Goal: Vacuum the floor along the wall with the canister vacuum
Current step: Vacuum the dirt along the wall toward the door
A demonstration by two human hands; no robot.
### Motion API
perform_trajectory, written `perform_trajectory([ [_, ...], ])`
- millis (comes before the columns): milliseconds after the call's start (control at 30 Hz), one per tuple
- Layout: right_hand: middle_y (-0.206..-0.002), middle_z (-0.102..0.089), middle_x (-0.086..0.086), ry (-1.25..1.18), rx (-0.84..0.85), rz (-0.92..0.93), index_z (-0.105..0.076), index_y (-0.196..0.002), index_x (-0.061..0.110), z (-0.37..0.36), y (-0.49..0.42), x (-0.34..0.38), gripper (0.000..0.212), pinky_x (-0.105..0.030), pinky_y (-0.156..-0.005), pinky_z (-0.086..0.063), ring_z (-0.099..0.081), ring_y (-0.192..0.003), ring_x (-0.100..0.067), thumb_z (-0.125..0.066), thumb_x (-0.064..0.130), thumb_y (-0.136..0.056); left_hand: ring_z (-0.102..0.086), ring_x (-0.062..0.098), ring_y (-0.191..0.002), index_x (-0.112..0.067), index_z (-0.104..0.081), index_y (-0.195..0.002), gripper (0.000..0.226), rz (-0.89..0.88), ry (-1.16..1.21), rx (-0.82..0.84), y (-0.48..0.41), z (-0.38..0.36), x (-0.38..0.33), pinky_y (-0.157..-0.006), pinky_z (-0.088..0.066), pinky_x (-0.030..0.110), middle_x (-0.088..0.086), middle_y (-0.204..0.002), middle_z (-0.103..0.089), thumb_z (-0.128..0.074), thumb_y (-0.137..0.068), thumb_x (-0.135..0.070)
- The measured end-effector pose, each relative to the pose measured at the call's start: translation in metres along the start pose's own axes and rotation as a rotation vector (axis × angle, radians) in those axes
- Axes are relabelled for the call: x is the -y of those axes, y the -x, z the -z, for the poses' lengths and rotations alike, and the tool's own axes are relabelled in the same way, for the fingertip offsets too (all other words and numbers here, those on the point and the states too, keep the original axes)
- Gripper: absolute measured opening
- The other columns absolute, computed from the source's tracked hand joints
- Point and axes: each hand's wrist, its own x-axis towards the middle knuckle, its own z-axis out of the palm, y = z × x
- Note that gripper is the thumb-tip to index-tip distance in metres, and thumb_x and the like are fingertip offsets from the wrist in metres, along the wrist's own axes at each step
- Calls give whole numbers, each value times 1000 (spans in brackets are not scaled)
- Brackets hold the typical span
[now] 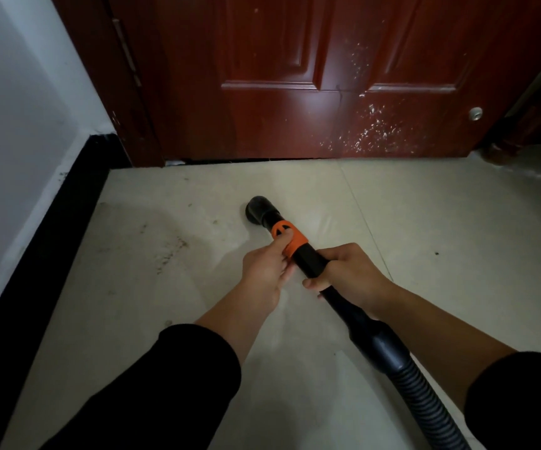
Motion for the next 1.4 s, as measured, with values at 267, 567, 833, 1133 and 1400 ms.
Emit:
perform_trajectory([
  [267,-67,-64,-6,-62,96,-24,-75,-95,3,-12,2,13,23,-22,-56,-51,-60,-58,-18,-72,-6,-75,-66,15,-85,-7,-61,-89,20,-25,36,-35,4,22,-6,-70,-55,24,10,-94,-67,-73,-85,-23],
  [567,-77,-67,-13,-88,164,-20,-76,-95,7,-35,4,24,25,-31,-67,-58,-63,-64,-23,-72,-6,-74,-65,11,-74,-10,-60,-80,20,-85,37,-104,12,48,-16,-74,-54,25,7,-85,-65,-74,-85,-23],
  [833,-78,-64,-16,-54,206,-26,-75,-97,4,-54,7,31,26,-36,-72,-58,-61,-65,-25,-71,-7,-74,-67,13,-79,-11,-61,-82,19,-110,40,-128,22,72,-21,-71,-55,24,12,-96,-68,-73,-85,-24],
  [1133,-77,-65,-16,5,253,-8,-76,-97,5,-67,16,38,26,-33,-68,-56,-61,-64,-25,-70,-7,-75,-67,16,-88,-11,-61,-82,18,-125,45,-155,33,91,-20,-84,-54,28,13,-99,-68,-72,-86,-24],
  [1400,-77,-66,-17,43,278,-5,-78,-95,9,-72,24,38,27,-43,-78,-57,-62,-67,-28,-71,-7,-73,-66,16,-88,-11,-60,-81,19,-121,46,-181,48,100,-17,-90,-54,30,12,-97,-67,-72,-86,-24],
])
